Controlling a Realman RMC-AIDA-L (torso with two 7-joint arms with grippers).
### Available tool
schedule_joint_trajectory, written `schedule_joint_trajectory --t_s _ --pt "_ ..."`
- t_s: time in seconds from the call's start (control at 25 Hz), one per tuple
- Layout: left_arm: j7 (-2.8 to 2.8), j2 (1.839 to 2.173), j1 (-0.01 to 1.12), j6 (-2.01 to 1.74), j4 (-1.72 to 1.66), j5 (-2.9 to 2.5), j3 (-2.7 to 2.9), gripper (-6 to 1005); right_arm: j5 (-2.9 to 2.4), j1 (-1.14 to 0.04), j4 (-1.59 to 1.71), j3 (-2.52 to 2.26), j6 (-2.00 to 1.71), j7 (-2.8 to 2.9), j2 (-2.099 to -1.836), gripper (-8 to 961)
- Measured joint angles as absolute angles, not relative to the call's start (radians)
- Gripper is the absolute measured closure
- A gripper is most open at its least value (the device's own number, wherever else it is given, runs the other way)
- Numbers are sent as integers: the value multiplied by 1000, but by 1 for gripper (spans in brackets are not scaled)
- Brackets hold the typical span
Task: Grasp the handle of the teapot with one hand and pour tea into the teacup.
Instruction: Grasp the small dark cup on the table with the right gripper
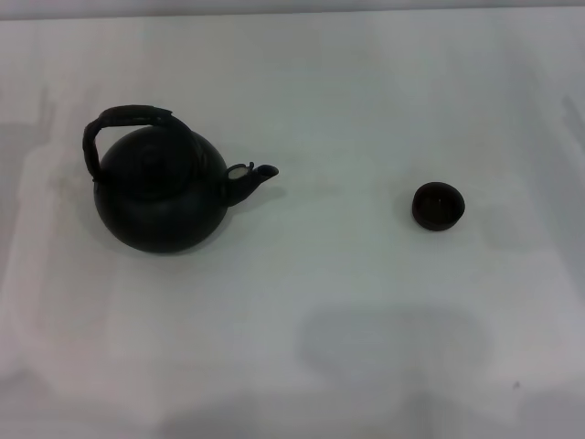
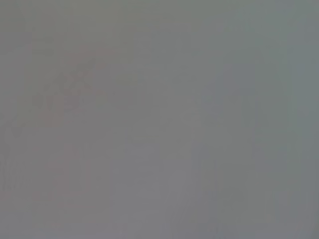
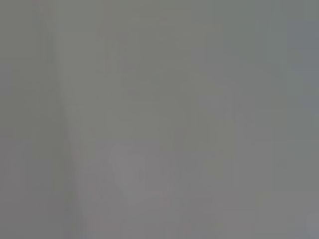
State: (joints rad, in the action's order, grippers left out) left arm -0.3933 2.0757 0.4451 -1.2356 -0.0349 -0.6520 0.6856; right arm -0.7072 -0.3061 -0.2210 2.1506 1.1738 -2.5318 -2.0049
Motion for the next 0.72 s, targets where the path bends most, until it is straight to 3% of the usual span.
schedule_joint_trajectory --t_s 0.72 --pt "-394 2074 438 -1225 -48 -680 686 316 -707 -306 -225 2150 1184 -2531 -2005 108"
